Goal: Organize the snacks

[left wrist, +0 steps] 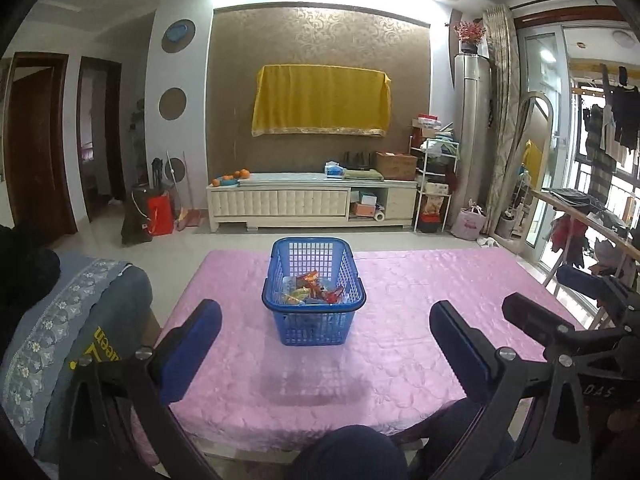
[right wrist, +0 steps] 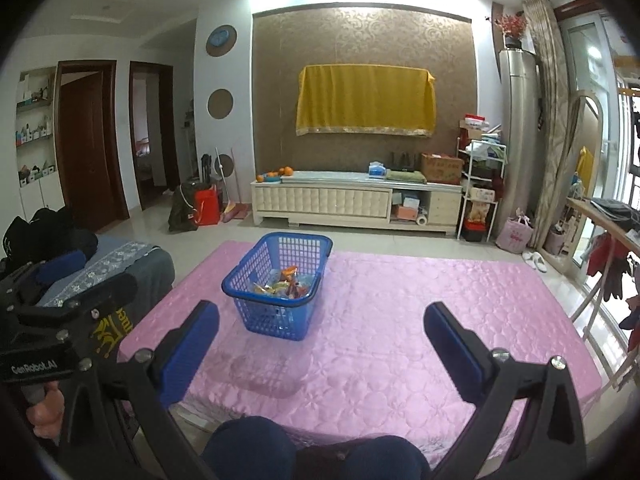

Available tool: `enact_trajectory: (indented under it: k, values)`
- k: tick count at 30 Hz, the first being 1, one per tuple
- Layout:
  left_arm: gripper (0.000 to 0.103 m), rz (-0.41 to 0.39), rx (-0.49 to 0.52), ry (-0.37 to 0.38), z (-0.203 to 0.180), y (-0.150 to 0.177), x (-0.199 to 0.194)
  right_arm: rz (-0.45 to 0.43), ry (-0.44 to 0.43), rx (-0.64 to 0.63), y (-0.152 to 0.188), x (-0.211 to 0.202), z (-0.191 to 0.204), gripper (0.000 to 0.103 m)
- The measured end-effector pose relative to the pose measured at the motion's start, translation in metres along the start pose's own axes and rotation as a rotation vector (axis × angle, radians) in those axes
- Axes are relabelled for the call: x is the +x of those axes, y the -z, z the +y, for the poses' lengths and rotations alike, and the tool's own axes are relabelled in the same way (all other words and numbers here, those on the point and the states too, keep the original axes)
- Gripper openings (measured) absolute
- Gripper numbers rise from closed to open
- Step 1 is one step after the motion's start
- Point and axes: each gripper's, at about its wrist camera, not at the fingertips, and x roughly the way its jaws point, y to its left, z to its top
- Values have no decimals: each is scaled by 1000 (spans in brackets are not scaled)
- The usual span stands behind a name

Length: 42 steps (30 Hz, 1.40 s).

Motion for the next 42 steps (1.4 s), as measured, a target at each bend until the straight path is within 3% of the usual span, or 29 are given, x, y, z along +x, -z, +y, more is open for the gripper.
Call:
enact_trajectory:
  k: [42]
  values:
    - [103, 31, 50, -13, -23, 2, -6, 1, -18, 56, 3, -18, -11, 103]
